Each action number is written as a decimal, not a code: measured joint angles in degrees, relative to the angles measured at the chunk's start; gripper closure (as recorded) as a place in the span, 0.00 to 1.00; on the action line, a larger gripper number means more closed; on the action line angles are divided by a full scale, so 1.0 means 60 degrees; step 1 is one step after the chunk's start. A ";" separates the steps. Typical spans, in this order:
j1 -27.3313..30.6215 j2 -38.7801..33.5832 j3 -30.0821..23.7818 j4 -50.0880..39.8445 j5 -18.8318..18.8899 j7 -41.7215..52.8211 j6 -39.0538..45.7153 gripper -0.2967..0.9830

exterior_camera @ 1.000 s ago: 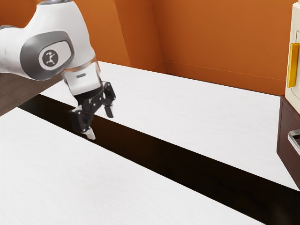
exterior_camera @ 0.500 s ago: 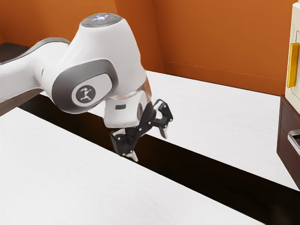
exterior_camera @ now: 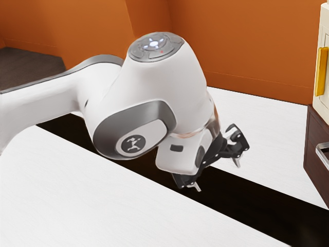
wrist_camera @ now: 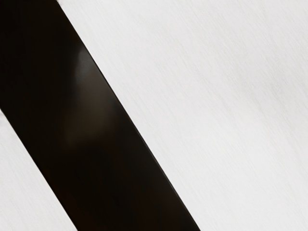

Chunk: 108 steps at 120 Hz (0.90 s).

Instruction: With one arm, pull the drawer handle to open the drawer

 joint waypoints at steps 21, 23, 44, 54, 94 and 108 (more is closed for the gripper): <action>-0.0026 0.0651 -0.0001 0.0438 0.0012 0.0144 0.0326 0.23; -0.0018 0.0747 -0.0001 0.0522 -0.0007 0.0156 0.0348 0.23; -0.0037 0.1451 -0.0014 0.0911 -0.0323 0.0272 0.0649 0.23; -0.0114 0.1524 -0.0016 0.0930 -0.0534 0.0318 0.0929 0.23; -0.0030 0.2616 -0.0030 0.2292 -0.1198 0.0463 0.1494 0.23; -0.0015 0.2844 -0.0236 0.2573 -0.1291 0.0503 0.1570 0.23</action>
